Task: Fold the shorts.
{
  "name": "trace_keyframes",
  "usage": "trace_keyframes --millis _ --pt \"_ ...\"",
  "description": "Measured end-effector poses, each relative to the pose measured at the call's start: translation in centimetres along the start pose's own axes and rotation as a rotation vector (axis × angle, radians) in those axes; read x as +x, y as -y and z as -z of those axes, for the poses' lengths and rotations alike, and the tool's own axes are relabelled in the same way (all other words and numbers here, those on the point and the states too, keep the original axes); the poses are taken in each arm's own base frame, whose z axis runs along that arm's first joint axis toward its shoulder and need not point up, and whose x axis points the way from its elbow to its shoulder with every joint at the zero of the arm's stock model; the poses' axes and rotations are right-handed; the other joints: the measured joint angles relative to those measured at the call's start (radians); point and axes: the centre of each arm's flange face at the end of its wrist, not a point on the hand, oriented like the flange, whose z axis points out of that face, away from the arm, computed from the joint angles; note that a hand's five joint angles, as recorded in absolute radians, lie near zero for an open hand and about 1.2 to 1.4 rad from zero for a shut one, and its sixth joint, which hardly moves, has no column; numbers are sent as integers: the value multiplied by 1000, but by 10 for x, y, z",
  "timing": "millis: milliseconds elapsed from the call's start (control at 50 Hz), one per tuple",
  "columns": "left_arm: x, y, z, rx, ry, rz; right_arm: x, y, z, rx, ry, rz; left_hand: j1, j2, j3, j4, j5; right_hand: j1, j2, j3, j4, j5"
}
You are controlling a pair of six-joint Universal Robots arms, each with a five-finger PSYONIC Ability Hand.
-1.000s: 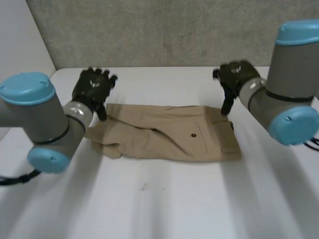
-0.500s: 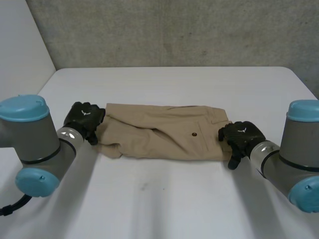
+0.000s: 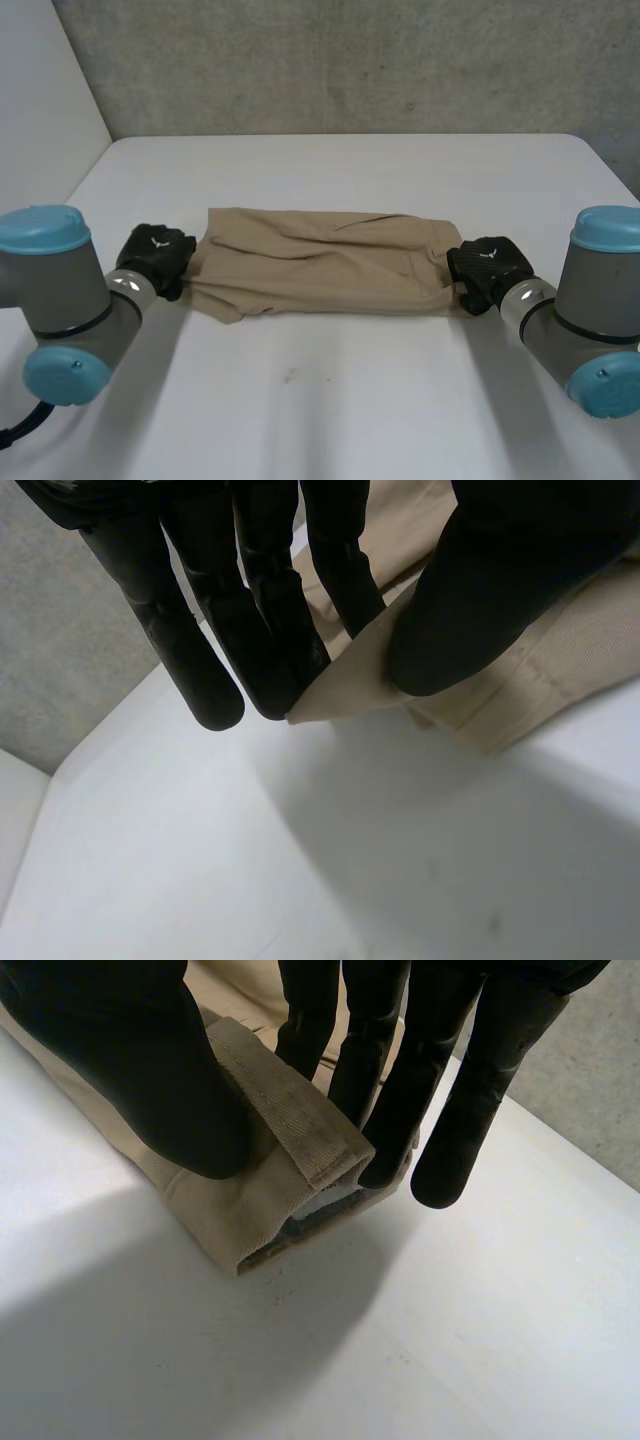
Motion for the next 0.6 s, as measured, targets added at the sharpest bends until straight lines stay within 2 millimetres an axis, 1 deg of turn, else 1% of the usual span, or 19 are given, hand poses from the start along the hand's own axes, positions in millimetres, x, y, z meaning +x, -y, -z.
trace_keyframes --millis 80,100,220,240,260,280,300,320,360,440,460,500,540,600 --pt "-3 -3 7 -15 4 -37 1 0 0 0 -3 -1 0 0 0 0 0 0 0 0 0 0" --pt "-3 -5 12 -24 2 -63 1 0 1 0 -4 -1 0 1 0 0 0 0 0 0 0 0" --pt "-1 -8 23 -37 -11 -115 2 1 2 -1 -7 -1 -2 -2 4 3 0 0 0 0 0 0" --pt "1 -5 28 -29 -14 -123 2 1 2 -1 -7 -1 -302 -297 -268 -275 -267 0 0 0 0 0" --pt "2 -3 30 -20 -16 -126 2 1 4 -2 -8 -1 -401 -362 -353 -362 -354 0 0 0 0 0" --pt "3 0 33 -9 -18 -129 2 2 5 -1 -8 -1 -401 -362 -353 -362 -354 7 0 0 0 4" --pt "5 6 36 8 -20 -131 3 3 6 -1 -10 -1 -684 -689 -676 -678 -655 15 0 0 0 8" --pt "6 10 39 25 -21 -133 3 3 7 0 -12 -1 -751 -789 -774 -793 -763 16 0 5 0 10" --pt "8 22 45 63 -18 -130 6 5 9 1 -21 0 -764 -831 -816 -836 -802 16 0 5 0 10" --pt "5 44 58 136 -2 -105 22 8 15 -10 -60 14 -765 -864 -847 -866 -834 16 0 5 0 10" --pt "3 49 60 151 2 -96 29 7 17 -20 -77 27 -765 -864 -847 -866 -834 16 0 5 0 10" --pt "2 52 63 162 6 -87 33 7 18 -26 -84 34 -765 -864 -847 -866 -834 23 0 5 0 10" --pt "-3 62 70 194 19 -53 51 5 24 -70 -120 87 -765 -864 -847 -866 -834 34 0 5 0 11" --pt "-8 68 76 208 25 -19 70 6 29 -122 -145 163 -765 -864 -847 -866 -834 43 0 5 0 16"
